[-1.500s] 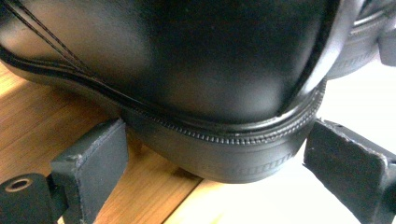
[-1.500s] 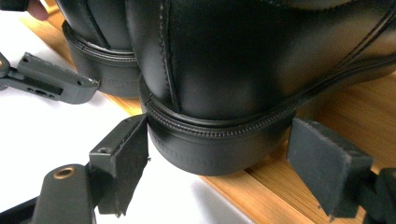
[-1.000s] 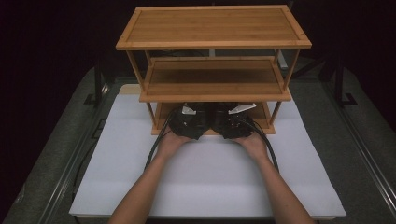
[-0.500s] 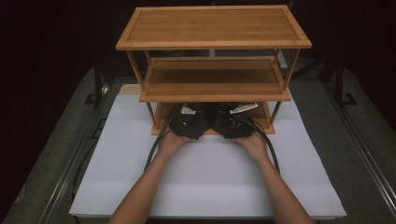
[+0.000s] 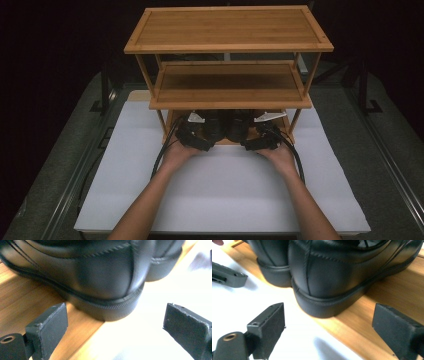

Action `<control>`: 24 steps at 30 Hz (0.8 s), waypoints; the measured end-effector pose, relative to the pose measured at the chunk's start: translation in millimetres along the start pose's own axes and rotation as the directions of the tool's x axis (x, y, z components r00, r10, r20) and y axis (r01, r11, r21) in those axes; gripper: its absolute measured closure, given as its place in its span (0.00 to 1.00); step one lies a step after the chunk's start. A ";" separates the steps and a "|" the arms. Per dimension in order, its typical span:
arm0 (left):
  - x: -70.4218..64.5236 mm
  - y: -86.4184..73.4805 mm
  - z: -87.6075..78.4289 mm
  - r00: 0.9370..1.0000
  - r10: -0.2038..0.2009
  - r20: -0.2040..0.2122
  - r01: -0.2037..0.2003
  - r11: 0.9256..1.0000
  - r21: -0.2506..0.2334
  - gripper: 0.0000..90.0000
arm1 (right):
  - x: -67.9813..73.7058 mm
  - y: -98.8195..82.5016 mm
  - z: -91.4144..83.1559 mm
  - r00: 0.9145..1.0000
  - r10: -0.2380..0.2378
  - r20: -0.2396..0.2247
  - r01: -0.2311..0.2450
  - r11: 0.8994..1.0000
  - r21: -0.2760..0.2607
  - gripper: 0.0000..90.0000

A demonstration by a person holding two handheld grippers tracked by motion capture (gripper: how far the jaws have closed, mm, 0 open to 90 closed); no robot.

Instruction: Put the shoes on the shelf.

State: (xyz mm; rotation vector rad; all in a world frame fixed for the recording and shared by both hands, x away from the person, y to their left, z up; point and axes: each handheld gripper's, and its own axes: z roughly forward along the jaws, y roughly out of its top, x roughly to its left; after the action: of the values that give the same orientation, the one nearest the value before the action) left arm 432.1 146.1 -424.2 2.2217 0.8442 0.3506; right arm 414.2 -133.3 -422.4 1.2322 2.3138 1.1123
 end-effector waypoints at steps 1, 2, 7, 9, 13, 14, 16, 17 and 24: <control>-1.6 -1.0 -2.5 1.000 -0.005 0.015 0.005 1.000 -0.002 0.06 | 0.4 -1.8 -2.2 1.000 -0.002 -0.004 0.002 1.000 0.003 0.11; -1.2 -1.9 -5.4 1.000 -0.001 0.024 0.001 1.000 -0.004 0.06 | 1.0 -2.9 -3.8 1.000 -0.005 -0.002 0.005 1.000 0.005 0.10; -0.3 -9.2 -23.1 0.999 -0.002 0.040 0.003 0.999 -0.034 0.06 | 1.4 -8.9 -13.7 1.000 0.001 0.002 -0.001 1.000 0.004 0.09; -1.3 -12.2 -30.0 0.999 0.001 0.043 0.001 0.999 -0.038 0.06 | 1.4 -12.1 -18.7 1.000 0.000 0.008 0.000 1.000 -0.001 0.09; -5.0 -19.2 -46.0 0.999 0.000 0.052 0.002 0.999 -0.048 0.06 | 0.7 -18.8 -29.5 1.000 -0.004 0.016 0.004 1.000 -0.002 0.09; -6.2 -21.1 -49.8 0.999 0.005 0.048 -0.003 0.999 -0.047 0.06 | 0.5 -20.7 -32.6 1.000 -0.005 0.016 0.005 1.000 -0.003 0.09; -8.0 -25.8 -57.1 0.999 0.018 0.041 -0.016 0.999 -0.048 0.06 | 0.2 -24.5 -38.9 1.000 0.000 0.016 0.000 1.000 -0.007 0.09; -8.7 -28.4 -60.1 0.999 0.022 0.035 -0.021 0.999 -0.046 0.06 | -0.5 -26.4 -42.1 1.000 -0.001 0.020 0.001 1.000 -0.005 0.09; -9.0 -51.0 -83.0 0.999 0.037 0.004 -0.037 0.998 -0.048 0.06 | -6.9 -43.1 -66.7 0.999 0.017 0.028 -0.016 0.999 -0.028 0.09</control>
State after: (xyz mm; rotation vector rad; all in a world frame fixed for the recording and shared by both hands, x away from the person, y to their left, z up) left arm 362.5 211.2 -402.2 2.1950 0.7847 0.3795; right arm 355.8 -186.3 -411.3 1.2516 2.2637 1.1208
